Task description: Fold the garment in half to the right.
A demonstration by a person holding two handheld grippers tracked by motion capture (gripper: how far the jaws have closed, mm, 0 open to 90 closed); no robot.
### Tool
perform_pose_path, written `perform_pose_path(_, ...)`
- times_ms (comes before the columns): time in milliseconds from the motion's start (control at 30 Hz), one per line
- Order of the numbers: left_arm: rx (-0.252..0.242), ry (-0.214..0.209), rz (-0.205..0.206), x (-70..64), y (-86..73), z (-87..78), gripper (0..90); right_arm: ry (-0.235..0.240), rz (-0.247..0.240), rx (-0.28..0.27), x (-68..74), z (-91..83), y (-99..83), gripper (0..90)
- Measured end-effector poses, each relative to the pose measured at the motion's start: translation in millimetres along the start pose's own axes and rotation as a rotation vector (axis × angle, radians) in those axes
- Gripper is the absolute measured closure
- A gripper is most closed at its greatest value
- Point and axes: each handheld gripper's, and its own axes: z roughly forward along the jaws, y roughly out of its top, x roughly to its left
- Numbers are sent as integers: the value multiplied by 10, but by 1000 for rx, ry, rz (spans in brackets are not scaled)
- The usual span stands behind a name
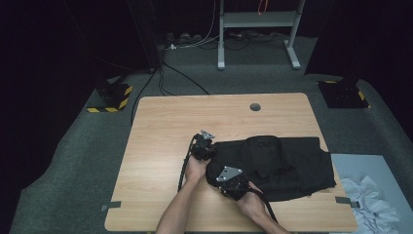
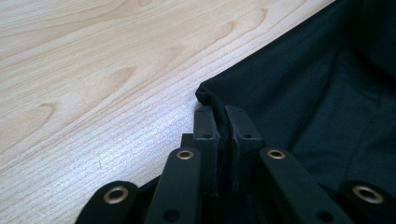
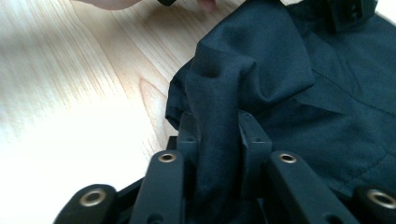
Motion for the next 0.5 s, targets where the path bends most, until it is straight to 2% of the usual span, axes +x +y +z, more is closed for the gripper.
perform_pose_path(167, -28, -33, -36, 40, 51, -97, 845, 34, 17, -7, -44, -56, 14, 809)
perform_pose_path(333, -54, -55, -30, 38, 133, -208, 849, 50, 16, -30, -75, -154, 41, 821)
perform_pose_path(500, -78, -67, -44, 28, 226, -300, 851, 60, 24, -73, -117, -294, 80, 825)
